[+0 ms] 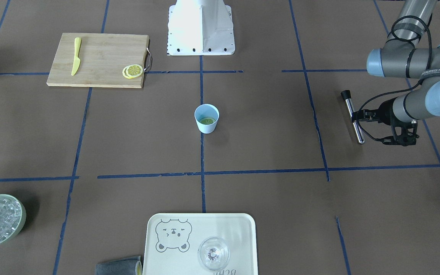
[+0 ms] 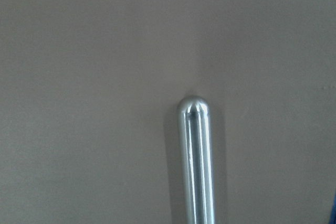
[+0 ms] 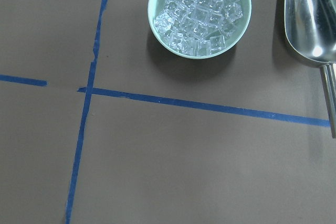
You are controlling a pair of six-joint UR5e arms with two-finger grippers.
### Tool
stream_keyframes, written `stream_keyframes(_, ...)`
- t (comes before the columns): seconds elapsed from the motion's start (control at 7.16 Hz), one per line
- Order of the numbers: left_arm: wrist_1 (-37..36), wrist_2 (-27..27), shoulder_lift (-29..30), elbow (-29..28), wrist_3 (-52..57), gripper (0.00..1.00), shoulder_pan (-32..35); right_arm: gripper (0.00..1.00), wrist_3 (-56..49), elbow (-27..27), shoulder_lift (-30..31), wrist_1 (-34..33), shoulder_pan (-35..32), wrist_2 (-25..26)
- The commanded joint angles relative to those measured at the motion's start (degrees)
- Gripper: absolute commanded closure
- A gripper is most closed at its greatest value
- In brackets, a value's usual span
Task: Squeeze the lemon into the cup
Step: 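Lower the left gripper onto the steel muddler rod and grasp it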
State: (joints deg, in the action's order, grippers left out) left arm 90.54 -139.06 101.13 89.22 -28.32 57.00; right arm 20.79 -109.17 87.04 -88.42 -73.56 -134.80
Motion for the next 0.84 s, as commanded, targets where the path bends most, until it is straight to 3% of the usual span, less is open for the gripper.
stream_keyframes(0.0, 2.18, 0.02, 0.47, -1.59, -1.3, 0.0, -1.44, 0.0, -0.05, -0.07, 0.06, 0.0, -0.26, -0.11)
stream_keyframes(0.7, 2.18, 0.55, 1.17, -2.82, -1.22, 0.0, -3.2, 0.0, -0.05, -0.08, 0.06, 0.0, -0.44, -0.2)
